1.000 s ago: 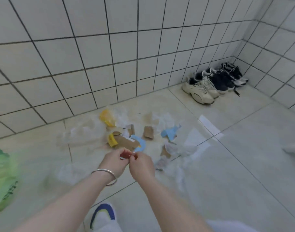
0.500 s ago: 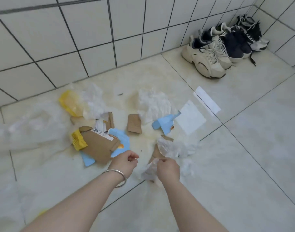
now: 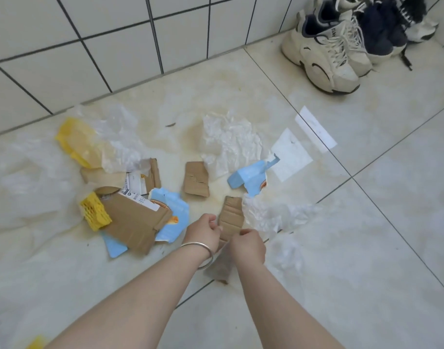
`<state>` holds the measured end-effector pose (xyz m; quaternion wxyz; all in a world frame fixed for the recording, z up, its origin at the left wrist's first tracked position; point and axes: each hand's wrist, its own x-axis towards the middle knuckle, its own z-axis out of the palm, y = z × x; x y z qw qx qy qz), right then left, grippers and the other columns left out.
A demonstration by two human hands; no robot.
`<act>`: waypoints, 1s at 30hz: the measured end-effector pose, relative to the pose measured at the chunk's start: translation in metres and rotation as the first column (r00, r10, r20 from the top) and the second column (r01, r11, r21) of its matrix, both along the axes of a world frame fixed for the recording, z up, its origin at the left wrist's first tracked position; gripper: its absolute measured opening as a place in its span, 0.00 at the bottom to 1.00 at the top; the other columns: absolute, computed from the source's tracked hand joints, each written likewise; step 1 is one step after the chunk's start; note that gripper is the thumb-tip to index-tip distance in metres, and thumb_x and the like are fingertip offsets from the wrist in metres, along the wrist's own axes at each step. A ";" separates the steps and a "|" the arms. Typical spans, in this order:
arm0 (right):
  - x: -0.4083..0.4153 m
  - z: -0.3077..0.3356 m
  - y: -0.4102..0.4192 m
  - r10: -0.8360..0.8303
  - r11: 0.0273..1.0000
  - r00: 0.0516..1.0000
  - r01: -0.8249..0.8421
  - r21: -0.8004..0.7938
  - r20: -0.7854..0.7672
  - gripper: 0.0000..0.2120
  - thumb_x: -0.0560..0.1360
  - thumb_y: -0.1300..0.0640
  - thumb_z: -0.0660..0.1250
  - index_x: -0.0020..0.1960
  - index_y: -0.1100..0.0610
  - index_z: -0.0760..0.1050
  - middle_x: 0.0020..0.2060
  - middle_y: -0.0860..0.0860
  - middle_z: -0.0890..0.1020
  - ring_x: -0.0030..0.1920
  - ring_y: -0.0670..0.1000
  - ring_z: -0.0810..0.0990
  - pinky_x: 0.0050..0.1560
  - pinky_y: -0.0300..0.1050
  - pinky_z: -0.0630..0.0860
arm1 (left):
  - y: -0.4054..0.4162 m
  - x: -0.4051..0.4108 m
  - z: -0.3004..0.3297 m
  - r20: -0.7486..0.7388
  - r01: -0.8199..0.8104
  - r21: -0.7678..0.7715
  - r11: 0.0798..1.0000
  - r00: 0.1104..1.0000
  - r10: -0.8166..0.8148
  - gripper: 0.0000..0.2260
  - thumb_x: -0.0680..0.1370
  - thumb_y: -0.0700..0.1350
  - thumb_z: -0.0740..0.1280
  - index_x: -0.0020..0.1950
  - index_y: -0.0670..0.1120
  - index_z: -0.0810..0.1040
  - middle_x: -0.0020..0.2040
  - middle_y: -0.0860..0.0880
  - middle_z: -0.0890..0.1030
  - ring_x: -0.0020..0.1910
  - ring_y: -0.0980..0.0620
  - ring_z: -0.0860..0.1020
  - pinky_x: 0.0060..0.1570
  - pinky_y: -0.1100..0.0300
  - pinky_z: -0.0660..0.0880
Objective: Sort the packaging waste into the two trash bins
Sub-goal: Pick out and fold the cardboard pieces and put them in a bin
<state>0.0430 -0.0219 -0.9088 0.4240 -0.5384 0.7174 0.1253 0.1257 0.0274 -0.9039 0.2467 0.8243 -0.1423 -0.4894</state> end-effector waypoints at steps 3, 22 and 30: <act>0.003 0.004 0.002 -0.027 0.998 0.989 0.017 0.067 0.149 0.16 0.75 0.62 0.58 0.60 0.56 0.76 0.57 0.54 0.80 0.55 0.54 0.77 0.48 0.40 0.72 | 0.001 0.006 0.001 0.016 -0.001 0.017 1.000 1.000 0.000 0.20 0.76 0.47 0.65 0.67 0.45 0.71 0.62 0.47 0.78 0.62 0.47 0.75 0.61 0.58 0.69; 0.057 -0.021 -0.074 0.514 0.718 0.804 -0.594 -0.364 -0.298 0.29 0.73 0.60 0.60 0.72 0.53 0.57 0.72 0.61 0.59 0.66 0.61 0.64 0.60 0.50 0.67 | 0.045 0.046 0.006 -0.020 -0.416 -0.093 0.905 0.909 0.416 0.14 0.77 0.47 0.64 0.51 0.35 0.75 0.38 0.46 0.73 0.35 0.48 0.70 0.34 0.59 0.65; 0.044 -0.017 -0.043 0.565 0.625 0.752 -0.659 -0.418 -0.340 0.22 0.75 0.61 0.57 0.69 0.50 0.63 0.66 0.57 0.67 0.59 0.59 0.68 0.47 0.47 0.67 | 0.039 0.048 0.012 -0.051 -0.441 -0.127 0.889 0.897 0.438 0.06 0.78 0.46 0.63 0.47 0.44 0.75 0.34 0.52 0.73 0.39 0.49 0.73 0.40 0.59 0.67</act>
